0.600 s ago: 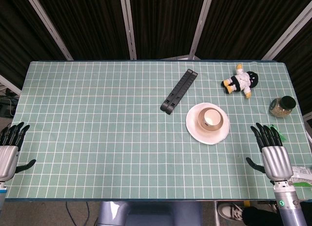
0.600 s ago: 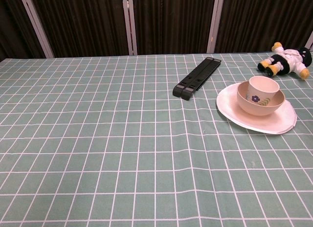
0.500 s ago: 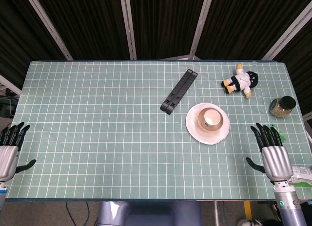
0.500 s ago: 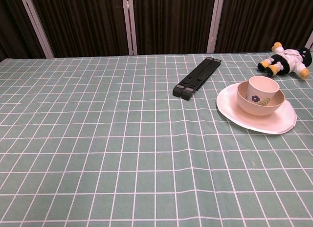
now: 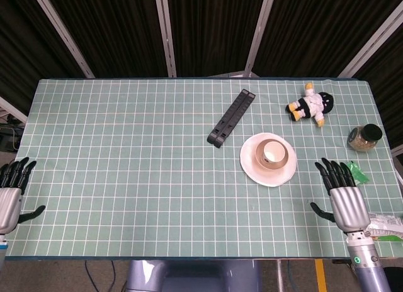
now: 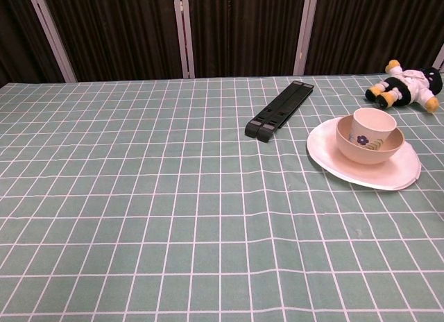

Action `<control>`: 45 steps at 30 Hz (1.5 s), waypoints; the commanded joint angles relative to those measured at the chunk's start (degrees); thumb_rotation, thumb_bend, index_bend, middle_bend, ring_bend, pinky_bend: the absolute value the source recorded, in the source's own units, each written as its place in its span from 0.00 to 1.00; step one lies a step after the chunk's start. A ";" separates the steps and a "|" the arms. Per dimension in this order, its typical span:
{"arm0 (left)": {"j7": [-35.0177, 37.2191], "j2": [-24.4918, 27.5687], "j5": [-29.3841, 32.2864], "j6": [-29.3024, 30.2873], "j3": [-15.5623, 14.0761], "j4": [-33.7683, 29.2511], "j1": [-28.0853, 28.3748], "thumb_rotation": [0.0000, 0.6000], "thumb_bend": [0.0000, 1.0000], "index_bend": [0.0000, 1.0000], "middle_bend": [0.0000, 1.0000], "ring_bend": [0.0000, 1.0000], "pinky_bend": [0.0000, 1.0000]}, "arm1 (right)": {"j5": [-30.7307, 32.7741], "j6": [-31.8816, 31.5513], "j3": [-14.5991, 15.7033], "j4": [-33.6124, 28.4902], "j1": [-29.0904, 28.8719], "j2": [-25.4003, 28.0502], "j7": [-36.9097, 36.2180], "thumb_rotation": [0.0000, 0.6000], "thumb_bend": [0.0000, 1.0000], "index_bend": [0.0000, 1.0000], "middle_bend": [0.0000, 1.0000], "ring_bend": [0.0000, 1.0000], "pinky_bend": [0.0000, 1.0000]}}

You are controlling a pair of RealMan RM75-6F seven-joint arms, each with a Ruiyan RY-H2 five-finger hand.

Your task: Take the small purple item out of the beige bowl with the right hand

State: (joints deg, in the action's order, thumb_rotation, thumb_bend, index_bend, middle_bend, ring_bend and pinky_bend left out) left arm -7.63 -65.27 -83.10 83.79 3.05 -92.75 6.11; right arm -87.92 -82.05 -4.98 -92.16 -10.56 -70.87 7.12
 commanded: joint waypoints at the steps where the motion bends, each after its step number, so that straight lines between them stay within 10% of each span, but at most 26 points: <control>1: 0.34 0.16 -0.05 0.15 0.03 -0.04 -0.07 1.00 0.00 0.00 0.00 0.00 0.00 | 0.68 2.79 -2.92 -3.26 -3.75 -1.67 3.90 1.00 0.13 0.06 0.00 0.00 0.00; 5: 0.81 0.39 0.24 0.11 0.17 -0.06 -0.11 1.00 0.00 0.00 0.00 0.00 0.00 | 2.07 4.99 -5.31 -4.36 -6.88 -4.14 7.48 1.00 0.14 0.31 0.00 0.00 0.00; 17: 1.72 0.68 -0.03 -0.18 0.16 -0.12 0.09 1.00 0.00 0.00 0.00 0.00 0.00 | 16.07 13.38 -12.45 1.73 -16.92 -15.93 17.40 1.00 0.21 0.40 0.00 0.00 0.00; 45: 1.42 0.62 0.25 -0.69 0.11 -0.26 0.34 1.00 0.00 0.00 0.00 0.00 0.00 | 25.83 17.86 -11.92 16.28 -20.77 -22.64 15.18 1.00 0.27 0.52 0.00 0.00 0.00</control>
State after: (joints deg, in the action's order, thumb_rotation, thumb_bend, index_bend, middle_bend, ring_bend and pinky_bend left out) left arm -6.21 -64.65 -82.84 83.09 3.16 -93.00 6.45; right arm -62.24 -64.30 -16.92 -76.43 -31.18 -93.21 22.69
